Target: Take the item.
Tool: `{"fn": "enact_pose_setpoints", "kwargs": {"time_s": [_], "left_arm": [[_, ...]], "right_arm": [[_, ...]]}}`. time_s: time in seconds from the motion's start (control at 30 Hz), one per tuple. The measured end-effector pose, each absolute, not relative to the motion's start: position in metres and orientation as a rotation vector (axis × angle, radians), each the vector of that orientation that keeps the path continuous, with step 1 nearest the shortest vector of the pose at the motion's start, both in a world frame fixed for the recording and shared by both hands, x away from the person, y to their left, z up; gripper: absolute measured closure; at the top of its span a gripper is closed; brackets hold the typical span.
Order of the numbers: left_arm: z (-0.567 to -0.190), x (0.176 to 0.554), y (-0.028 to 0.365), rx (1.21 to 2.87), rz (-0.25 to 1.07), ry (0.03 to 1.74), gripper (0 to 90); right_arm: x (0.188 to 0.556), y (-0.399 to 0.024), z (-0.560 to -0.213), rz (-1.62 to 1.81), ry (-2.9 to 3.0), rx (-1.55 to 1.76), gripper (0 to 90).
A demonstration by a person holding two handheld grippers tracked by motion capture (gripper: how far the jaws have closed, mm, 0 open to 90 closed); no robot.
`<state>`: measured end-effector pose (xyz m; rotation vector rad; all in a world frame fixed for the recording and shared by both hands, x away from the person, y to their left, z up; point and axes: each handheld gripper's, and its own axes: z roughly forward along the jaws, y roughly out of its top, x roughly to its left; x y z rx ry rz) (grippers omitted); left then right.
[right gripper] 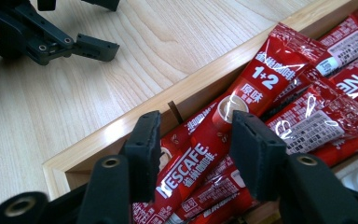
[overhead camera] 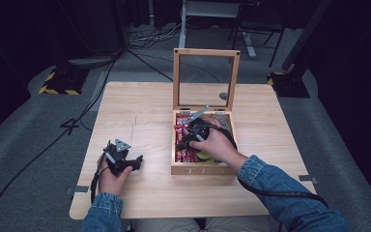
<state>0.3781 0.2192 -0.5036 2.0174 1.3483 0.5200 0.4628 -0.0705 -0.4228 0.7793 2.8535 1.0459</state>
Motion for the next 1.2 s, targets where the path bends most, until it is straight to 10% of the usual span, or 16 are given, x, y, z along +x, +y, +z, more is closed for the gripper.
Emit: {"fn": "enact_pose_setpoints", "kwargs": {"time_s": [0.97,1.2], "left_arm": [[-0.5036,0.3779,0.2191,2.018,0.519,1.349,22.7],[-0.5036,0.378,0.2192,2.018,0.52,1.348,22.7]], "right_arm": [[0.4646,-0.0647,-0.4291,0.954,2.848,0.783,48.7],[0.4669,-0.0662,-0.4288,0.952,2.83,0.833,66.1]]}}
